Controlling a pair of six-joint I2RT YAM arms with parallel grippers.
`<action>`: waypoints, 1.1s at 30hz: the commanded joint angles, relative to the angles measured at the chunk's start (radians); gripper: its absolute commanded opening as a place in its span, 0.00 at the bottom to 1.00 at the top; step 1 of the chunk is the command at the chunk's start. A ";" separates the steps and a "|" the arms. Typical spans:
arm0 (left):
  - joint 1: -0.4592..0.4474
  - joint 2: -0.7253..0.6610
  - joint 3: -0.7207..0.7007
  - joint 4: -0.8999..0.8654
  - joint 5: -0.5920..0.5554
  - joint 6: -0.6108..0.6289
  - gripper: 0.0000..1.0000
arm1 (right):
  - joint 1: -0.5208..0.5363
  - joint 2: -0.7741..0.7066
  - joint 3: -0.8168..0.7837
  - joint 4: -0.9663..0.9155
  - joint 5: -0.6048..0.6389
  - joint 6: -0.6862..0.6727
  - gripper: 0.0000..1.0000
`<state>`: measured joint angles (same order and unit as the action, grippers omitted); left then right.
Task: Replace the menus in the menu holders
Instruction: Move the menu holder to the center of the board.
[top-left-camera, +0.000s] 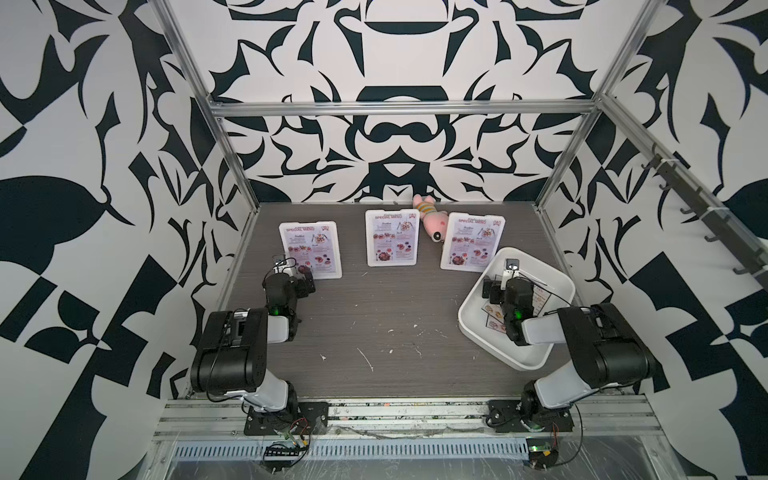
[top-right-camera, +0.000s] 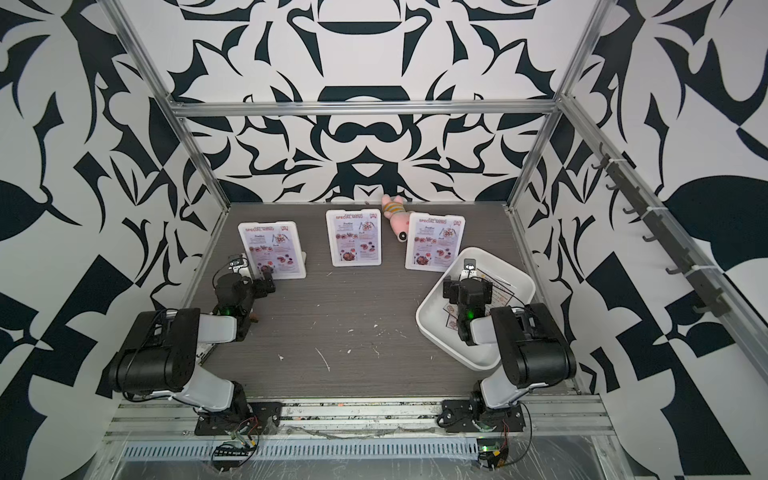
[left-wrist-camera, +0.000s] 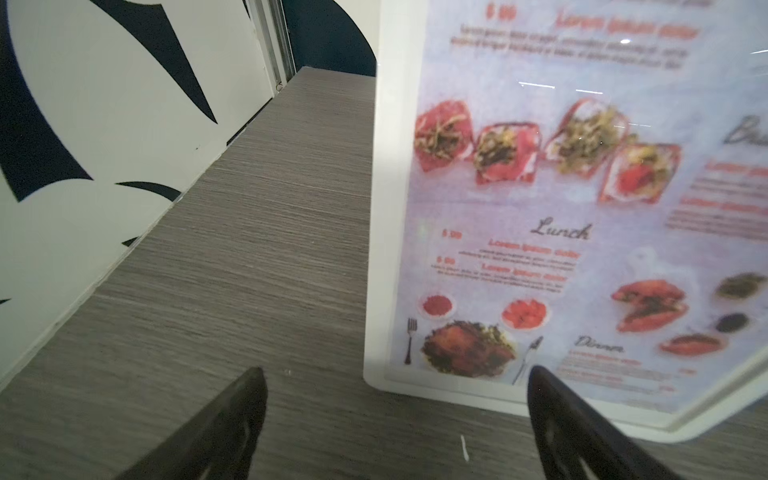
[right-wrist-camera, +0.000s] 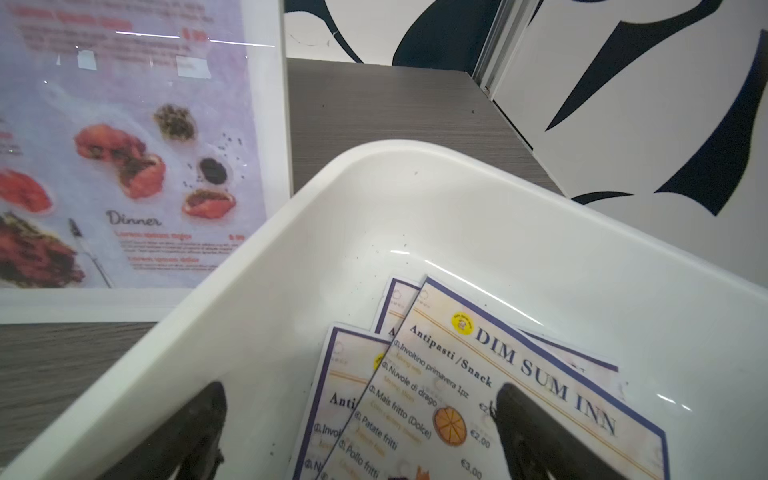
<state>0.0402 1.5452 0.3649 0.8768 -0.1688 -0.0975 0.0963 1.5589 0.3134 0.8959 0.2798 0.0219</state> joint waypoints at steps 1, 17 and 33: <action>0.007 0.005 0.016 0.017 -0.003 0.002 0.99 | 0.005 -0.007 0.027 0.039 0.012 0.005 1.00; 0.008 0.006 0.018 0.014 0.000 0.002 1.00 | 0.005 -0.006 0.038 0.023 -0.037 -0.013 1.00; 0.024 -0.204 0.263 -0.578 -0.096 -0.118 0.99 | 0.002 -0.300 0.205 -0.528 -0.067 -0.002 0.95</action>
<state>0.0593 1.3701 0.5701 0.5270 -0.2401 -0.1577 0.0933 1.3331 0.4603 0.5430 0.2497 0.0113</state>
